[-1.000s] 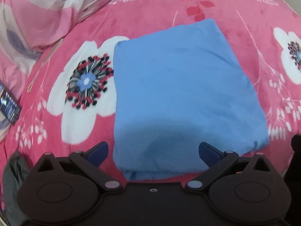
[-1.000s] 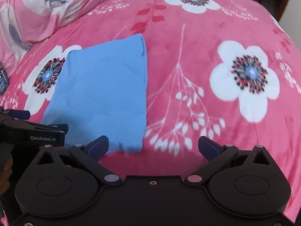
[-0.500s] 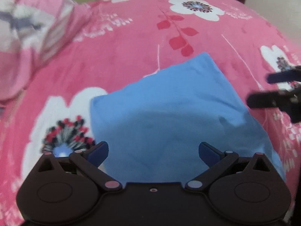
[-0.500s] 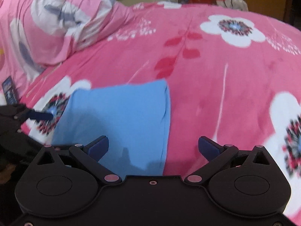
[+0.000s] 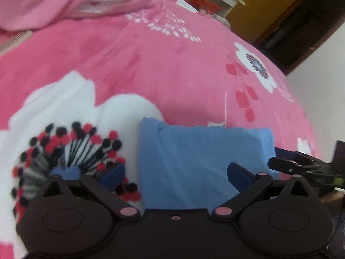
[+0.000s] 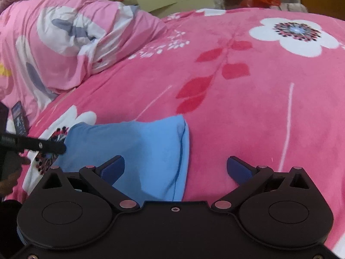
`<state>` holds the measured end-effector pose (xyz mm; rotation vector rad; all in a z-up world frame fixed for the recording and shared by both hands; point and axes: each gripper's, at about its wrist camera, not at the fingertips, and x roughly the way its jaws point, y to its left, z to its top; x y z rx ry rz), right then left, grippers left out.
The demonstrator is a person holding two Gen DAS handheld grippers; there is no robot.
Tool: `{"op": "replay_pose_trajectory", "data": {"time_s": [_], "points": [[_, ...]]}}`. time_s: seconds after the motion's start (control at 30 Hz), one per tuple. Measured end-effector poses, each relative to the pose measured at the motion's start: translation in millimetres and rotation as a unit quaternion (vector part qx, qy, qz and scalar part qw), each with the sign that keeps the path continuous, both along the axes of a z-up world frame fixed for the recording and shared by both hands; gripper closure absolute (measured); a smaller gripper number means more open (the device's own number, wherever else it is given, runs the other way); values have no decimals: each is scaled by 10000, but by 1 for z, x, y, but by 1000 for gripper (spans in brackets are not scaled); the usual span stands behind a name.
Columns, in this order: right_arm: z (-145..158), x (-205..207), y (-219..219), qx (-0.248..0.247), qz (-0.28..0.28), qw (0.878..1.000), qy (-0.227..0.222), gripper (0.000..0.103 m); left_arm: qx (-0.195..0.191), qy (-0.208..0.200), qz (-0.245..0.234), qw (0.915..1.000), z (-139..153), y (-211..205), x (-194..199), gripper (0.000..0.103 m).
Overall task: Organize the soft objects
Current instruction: 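Lower both grippers onto the cloth edge, bringing them together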
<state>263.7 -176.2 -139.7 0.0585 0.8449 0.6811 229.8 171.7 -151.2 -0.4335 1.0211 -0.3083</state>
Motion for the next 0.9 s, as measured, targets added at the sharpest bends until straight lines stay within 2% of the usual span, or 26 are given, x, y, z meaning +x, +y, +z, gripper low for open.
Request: {"op": "replay_pose_trajectory", "data": {"time_s": [0.17, 0.27, 0.47, 0.57, 0.7, 0.83, 0.87, 0.9], "points": [[-4, 18, 3, 274, 453, 9986, -7, 0, -448, -257, -386, 9979, -5, -3, 23, 0], [-2, 35, 4, 646, 526, 9962, 267, 0, -913, -256, -491, 9943, -10, -4, 37, 0], [3, 53, 24, 509, 909, 9936, 447, 0, -1465, -177, -678, 9867, -20, -4, 59, 0], [1, 46, 27, 703, 1094, 9896, 621, 0, -1806, -133, -871, 9796, -23, 6, 54, 0], [0, 40, 30, 648, 1338, 9872, 581, 0, -1851, -186, -1234, 9748, -23, 8, 50, 0], [-2, 48, 16, 1077, 1252, 9814, 976, 0, -1805, -261, -1390, 9733, -25, 6, 51, 0], [-6, 49, 6, 1373, 1083, 9789, 1059, 0, -1770, -277, -1387, 9740, -24, 5, 50, 0], [-7, 48, 3, 1423, 1074, 9787, 1020, 0, -1720, -307, -1401, 9746, -24, 3, 50, 0]]}}
